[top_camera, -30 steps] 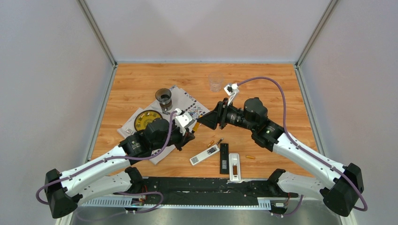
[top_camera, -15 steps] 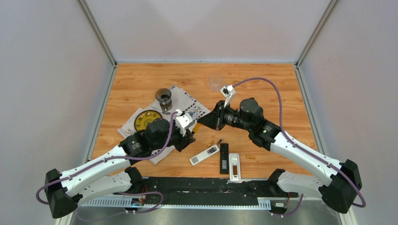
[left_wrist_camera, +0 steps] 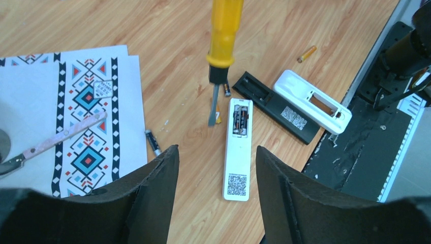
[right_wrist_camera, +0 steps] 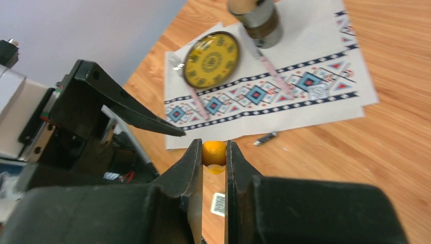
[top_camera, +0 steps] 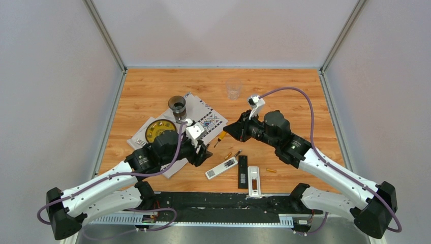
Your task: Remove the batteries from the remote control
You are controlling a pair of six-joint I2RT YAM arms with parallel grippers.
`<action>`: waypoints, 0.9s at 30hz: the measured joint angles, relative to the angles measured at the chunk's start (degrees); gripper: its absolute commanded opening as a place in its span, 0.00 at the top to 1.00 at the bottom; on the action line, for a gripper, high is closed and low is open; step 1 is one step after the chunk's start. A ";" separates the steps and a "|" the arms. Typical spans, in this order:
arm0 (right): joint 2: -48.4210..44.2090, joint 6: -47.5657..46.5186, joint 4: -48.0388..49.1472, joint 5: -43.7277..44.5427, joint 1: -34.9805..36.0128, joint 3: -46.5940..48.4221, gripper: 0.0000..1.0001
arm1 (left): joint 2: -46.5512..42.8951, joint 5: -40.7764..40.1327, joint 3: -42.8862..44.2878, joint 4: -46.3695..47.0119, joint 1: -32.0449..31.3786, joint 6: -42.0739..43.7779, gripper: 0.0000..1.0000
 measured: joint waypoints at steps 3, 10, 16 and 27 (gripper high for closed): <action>-0.48 -1.86 -2.03 4.22 0.00 -1.11 1.00 | 2.60 -0.20 -1.68 0.52 0.00 -1.27 0.16; -0.59 -4.07 -5.60 10.91 -0.15 -4.09 1.00 | 11.89 -2.16 -4.26 1.51 -3.06 -3.37 0.17; -0.52 -3.93 -7.21 10.40 -2.56 -5.03 1.00 | 21.07 -6.71 -3.39 2.25 -8.70 -4.09 0.18; -1.84 -0.94 -7.19 -0.81 -10.80 -6.54 1.00 | 30.77 -15.78 4.48 -0.39 -17.29 -4.44 0.12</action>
